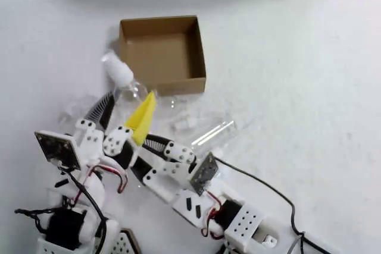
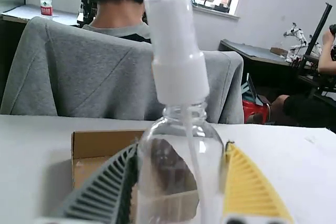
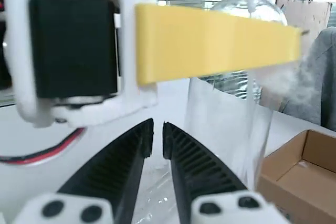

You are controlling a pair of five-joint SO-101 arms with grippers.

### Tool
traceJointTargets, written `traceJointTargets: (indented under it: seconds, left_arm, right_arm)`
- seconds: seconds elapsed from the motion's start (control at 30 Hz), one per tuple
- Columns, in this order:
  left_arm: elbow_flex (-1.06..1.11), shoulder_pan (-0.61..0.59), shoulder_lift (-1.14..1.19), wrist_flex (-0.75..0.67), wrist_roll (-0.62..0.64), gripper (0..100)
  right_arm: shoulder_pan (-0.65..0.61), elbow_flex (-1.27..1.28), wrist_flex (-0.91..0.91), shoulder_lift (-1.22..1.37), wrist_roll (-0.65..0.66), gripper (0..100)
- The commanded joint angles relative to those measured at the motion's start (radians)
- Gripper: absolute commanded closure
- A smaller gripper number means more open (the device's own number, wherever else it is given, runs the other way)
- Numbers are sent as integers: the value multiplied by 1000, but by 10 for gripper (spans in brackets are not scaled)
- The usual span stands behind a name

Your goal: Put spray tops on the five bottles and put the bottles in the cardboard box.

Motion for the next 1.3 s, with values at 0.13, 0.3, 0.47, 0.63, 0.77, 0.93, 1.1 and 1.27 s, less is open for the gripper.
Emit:
traceJointTargets:
  seconds: [0.13,0.3,0.47,0.63,0.77,0.93,1.1,1.27]
  left_arm:
    - [-54,22,-18,11,-18,980]
    - [-41,18,-18,-29,-18,980]
    - [-8,-127,-16,-149,-15,980]
    - [-8,-173,15,-224,-18,980]
    - [-17,-182,209,-373,-18,980]
    - [-87,-182,538,-624,-66,980]
    - [-230,-182,816,-755,-89,980]
    - [-385,-182,1024,-772,-89,980]
  right_arm:
    - [137,-28,8,-15,-6,984]
    - [154,-11,12,-15,-5,984]
    - [157,17,111,-16,-2,984]
    - [160,-2,282,-16,180,984]
    - [162,-2,323,-16,206,984]
    - [162,-2,352,-16,207,984]
    - [203,0,352,-16,207,984]
    - [234,-2,351,-16,207,984]
